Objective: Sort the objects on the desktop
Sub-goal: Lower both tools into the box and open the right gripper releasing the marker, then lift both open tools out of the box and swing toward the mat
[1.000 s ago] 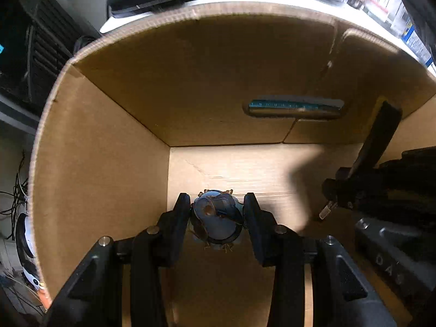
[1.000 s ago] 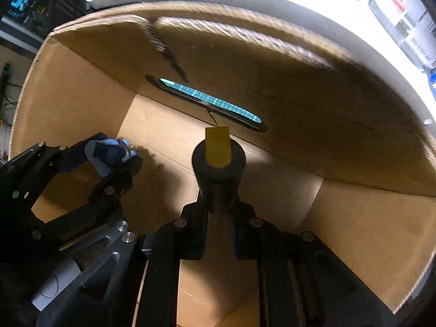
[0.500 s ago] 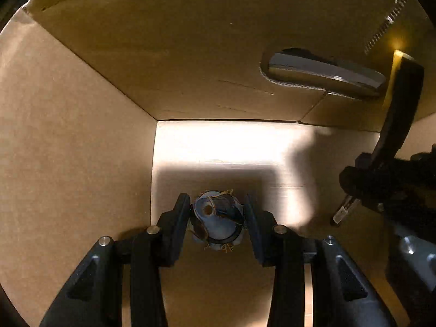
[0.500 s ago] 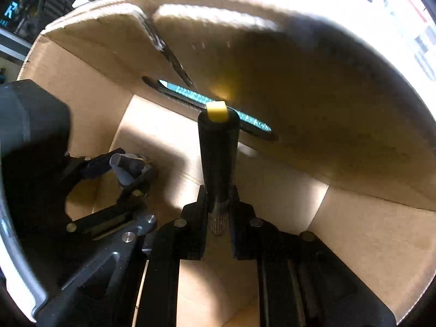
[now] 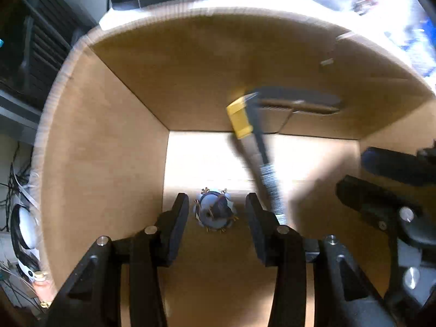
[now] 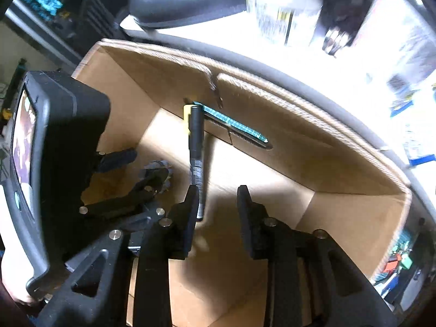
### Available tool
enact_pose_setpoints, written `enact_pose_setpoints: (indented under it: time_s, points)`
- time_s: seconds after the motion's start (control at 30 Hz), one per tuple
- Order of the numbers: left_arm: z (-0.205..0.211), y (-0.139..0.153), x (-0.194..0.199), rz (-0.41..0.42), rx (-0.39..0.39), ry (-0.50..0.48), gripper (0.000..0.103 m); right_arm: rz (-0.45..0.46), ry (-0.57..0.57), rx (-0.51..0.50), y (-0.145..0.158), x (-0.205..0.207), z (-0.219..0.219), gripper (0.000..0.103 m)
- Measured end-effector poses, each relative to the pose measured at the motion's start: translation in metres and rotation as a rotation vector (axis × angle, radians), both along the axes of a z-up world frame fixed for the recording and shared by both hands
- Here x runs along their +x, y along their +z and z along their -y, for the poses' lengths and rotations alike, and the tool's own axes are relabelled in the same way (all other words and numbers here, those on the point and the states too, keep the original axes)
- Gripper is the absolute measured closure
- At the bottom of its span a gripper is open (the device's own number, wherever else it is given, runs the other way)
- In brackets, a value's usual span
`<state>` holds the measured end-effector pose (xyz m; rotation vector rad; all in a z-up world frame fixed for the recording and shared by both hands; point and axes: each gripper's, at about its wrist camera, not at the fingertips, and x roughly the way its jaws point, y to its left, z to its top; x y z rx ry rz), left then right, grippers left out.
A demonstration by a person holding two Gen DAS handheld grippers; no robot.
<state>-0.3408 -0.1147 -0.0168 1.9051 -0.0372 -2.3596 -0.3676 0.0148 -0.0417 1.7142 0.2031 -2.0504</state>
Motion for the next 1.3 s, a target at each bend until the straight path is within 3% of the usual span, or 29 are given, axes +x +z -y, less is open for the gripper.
enact_pose_setpoints:
  time_s: [0.1,0.2,0.33,0.37,0.4,0.63,0.77,0.93,1.0,1.07,1.13,1.23,1.3]
  points:
    - [-0.013,0.032,0.021,-0.074,-0.060,-0.050,0.048,-0.074,0.018,-0.006,0.022,0.019,-0.009,0.075]
    - [-0.027,0.063,0.049,-0.191,-0.168,-0.112,0.047,-0.157,0.035,-0.014,0.044,0.041,-0.020,0.075]
    - [-0.024,0.104,0.086,-0.293,-0.155,-0.114,0.047,-0.219,0.062,-0.090,0.074,0.070,-0.027,0.075]
    - [-0.019,0.086,0.092,-0.311,-0.146,-0.114,0.047,-0.234,0.067,-0.108,0.087,0.079,-0.012,0.075]
    - [-0.019,0.087,0.101,-0.334,-0.144,-0.111,0.047,-0.253,0.073,-0.127,0.098,0.078,-0.011,0.075]
    - [-0.023,0.106,0.127,-0.522,-0.162,-0.124,0.047,-0.398,0.106,-0.222,0.140,0.119,-0.029,0.074]
    - [-0.036,0.126,0.161,-0.622,-0.181,-0.146,0.046,-0.485,0.104,-0.240,0.154,0.145,-0.039,0.067]
    - [-0.052,0.146,0.200,-0.714,-0.178,-0.169,0.032,-0.567,0.089,-0.277,0.167,0.176,-0.052,0.059]
    - [-0.057,0.149,0.214,-0.718,-0.143,-0.198,0.027,-0.602,0.082,-0.274,0.171,0.190,-0.059,0.049]
    - [-0.058,0.149,0.225,-0.707,-0.032,-0.228,0.026,-0.638,0.079,-0.272,0.173,0.202,-0.065,0.039]
    - [-0.059,0.147,0.236,-0.709,0.040,-0.244,0.024,-0.685,0.075,-0.276,0.175,0.220,-0.072,0.037]
    - [-0.065,0.139,0.255,-0.761,0.058,-0.261,0.015,-0.731,0.052,-0.303,0.176,0.248,-0.090,0.028]
    - [-0.068,0.130,0.266,-0.815,0.105,-0.305,0.014,-0.756,0.039,-0.308,0.173,0.264,-0.100,0.011]
